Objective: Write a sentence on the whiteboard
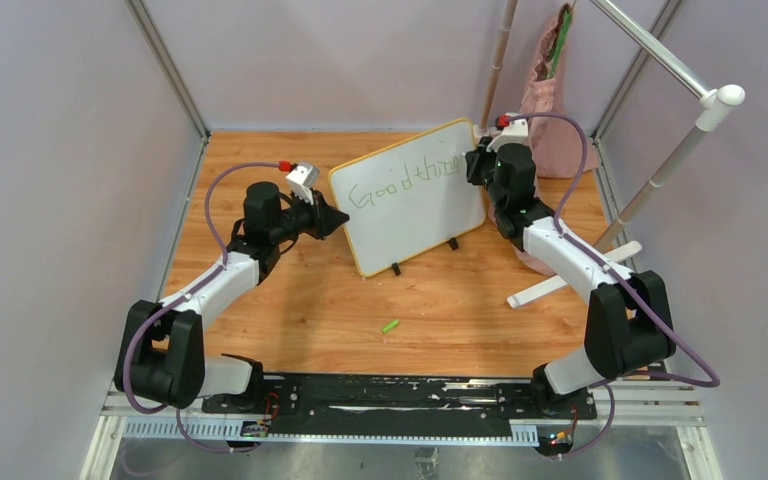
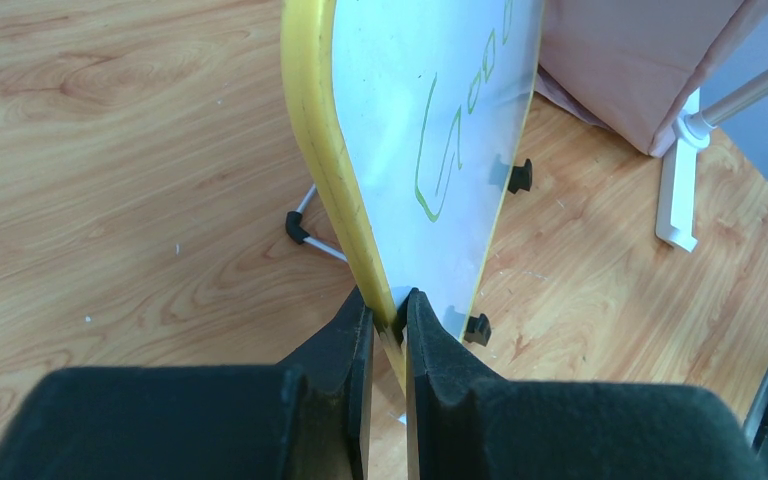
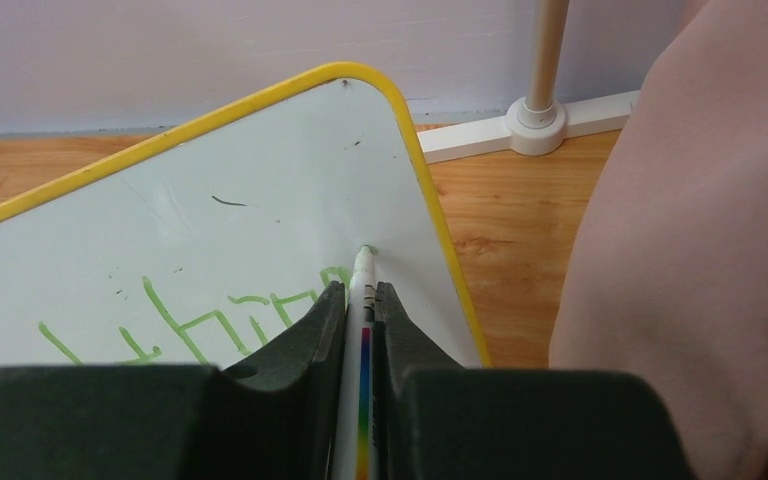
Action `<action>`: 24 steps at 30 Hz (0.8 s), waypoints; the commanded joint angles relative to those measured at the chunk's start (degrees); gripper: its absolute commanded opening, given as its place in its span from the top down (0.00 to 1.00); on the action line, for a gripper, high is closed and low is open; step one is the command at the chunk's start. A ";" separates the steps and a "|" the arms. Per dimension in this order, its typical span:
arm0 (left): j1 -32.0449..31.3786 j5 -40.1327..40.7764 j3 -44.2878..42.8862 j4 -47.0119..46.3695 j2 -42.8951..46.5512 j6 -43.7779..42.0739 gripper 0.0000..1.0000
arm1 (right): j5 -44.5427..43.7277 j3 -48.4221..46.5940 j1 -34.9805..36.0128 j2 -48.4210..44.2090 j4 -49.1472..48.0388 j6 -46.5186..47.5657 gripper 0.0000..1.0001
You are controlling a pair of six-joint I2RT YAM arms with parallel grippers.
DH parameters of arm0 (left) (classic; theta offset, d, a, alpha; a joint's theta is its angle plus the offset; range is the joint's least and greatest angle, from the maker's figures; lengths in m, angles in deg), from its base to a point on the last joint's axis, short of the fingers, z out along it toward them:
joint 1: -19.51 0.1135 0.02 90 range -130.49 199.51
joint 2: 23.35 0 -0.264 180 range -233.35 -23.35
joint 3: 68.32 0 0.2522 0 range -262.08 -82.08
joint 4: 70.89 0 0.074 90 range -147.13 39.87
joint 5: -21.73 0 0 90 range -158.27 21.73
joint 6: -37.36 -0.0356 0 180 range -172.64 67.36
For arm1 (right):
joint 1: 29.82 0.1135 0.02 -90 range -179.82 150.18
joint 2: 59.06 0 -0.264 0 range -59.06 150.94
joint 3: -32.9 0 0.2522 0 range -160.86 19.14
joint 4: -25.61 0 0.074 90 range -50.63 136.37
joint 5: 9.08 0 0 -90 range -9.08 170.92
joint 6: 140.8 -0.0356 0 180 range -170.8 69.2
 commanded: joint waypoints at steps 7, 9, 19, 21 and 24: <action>-0.30 3.88 0.48 1.19 0.31 -6.07 1.00 | 2.85 0.13 0.01 -0.51 -1.30 -1.01 1.00; -0.34 3.89 0.49 1.19 0.27 -6.00 1.00 | 2.65 0.80 0.07 -0.72 -1.21 -1.10 1.00; -0.34 3.88 0.48 1.19 0.33 -5.90 1.00 | 0.69 2.47 -0.01 -1.58 0.14 -0.27 1.00; -0.39 3.80 0.52 1.19 0.35 -5.90 1.00 | 0.19 2.39 -0.14 -1.50 0.43 -0.10 1.00; -0.43 3.80 0.57 1.19 0.36 -5.92 1.00 | -0.43 1.99 -0.48 -1.26 0.91 -0.11 1.00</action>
